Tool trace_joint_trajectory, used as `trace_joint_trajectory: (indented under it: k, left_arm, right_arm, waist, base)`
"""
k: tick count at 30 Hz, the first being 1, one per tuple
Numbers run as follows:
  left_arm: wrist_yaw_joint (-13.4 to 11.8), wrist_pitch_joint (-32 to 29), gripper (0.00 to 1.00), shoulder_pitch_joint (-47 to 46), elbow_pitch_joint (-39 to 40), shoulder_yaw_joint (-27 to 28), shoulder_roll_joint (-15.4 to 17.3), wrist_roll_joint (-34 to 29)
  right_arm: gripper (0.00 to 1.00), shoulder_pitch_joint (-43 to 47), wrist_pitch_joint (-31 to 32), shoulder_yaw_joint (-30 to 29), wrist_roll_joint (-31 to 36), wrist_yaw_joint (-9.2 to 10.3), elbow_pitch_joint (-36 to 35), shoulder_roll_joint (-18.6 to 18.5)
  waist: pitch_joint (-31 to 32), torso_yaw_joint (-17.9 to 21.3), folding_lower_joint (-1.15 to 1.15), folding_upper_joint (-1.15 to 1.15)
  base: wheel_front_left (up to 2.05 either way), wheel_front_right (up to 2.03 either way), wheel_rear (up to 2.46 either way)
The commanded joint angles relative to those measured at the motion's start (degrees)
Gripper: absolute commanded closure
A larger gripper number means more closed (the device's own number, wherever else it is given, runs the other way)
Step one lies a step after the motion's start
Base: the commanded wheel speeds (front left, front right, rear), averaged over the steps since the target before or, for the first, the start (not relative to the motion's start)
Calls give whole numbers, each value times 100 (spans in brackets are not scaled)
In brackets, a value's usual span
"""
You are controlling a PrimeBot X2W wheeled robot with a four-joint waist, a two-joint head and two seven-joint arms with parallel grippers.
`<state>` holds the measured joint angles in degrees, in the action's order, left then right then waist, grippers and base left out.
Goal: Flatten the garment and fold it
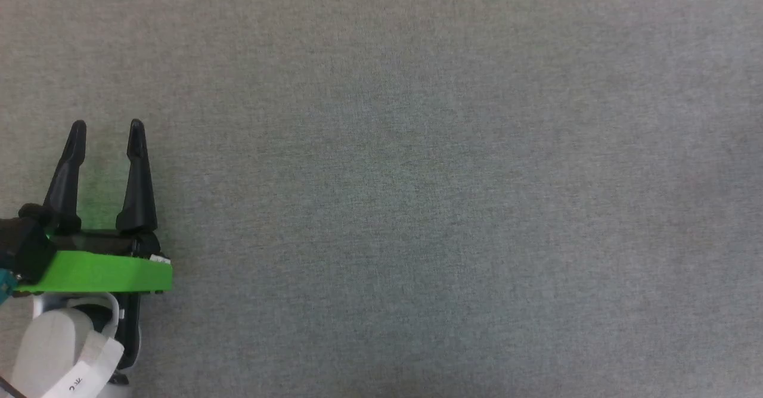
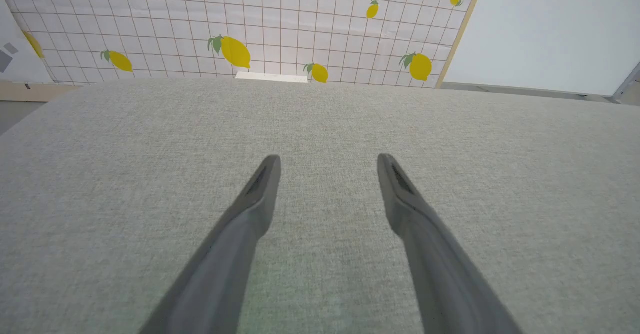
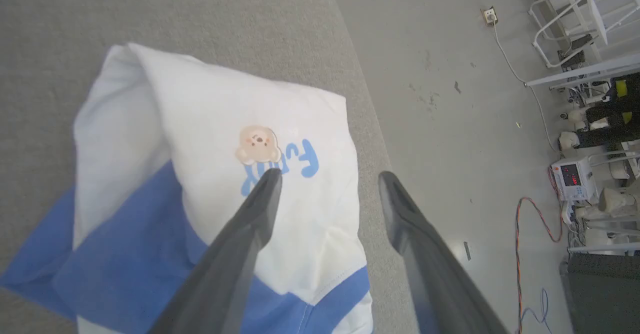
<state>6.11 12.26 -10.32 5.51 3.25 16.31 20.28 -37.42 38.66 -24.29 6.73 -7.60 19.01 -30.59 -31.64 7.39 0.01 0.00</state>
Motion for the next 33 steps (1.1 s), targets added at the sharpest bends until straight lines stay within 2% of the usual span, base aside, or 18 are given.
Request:
trace_joint_trajectory:
  k: [1,8,11,15,18,20,24,27,33]
  left_arm:
    - [-44,54,0,48,-55,33,-29,58]
    - [-161,158,0,139,-313,113,-230,161]
    - [-232,193,0,182,-439,127,-367,194]
    - [-403,226,0,272,-550,251,-515,220]
    - [-465,243,0,324,-581,281,-615,217]
    - [-488,253,0,333,-626,303,-671,209]
    - [-545,264,0,315,-677,326,-775,160]
    - [-547,268,0,337,-771,258,-834,87]
    - [-569,272,0,390,-919,158,-901,-80]
  right_arm:
    - [0,-153,-224,97,-173,11,-90,5]
    - [0,-552,-1079,1309,-1013,11,-563,20]
    - [0,-702,-1473,1808,-1308,11,-739,324]
    - [0,-714,-2051,2324,-1556,11,-932,946]
    - [0,-571,-2600,2429,-1619,11,-1007,1456]
    - [0,-353,-3081,2356,-1588,11,-1062,1958]
    - [0,228,-3925,2293,-1456,11,-1170,2533]
    - [0,725,-4498,2098,-1387,11,-1176,2719]
    - [0,1663,-4963,1868,-1656,11,-1014,2768]
  waist:
    - [377,54,-1,0]
    - [1183,51,-1,0]
    - [1580,-22,-1,0]
    - [2014,-96,-1,0]
    - [2268,-188,-1,0]
    - [2436,-271,-1,0]
    - [2641,-417,-1,0]
    - [2799,-529,-1,0]
    - [3028,-598,-1,0]
  base:
    - [0,0,0]
    - [0,0,0]
    - [0,0,0]
    - [0,0,0]
    - [0,0,0]
    - [0,0,0]
    - [0,0,0]
    - [0,0,0]
    - [0,0,0]
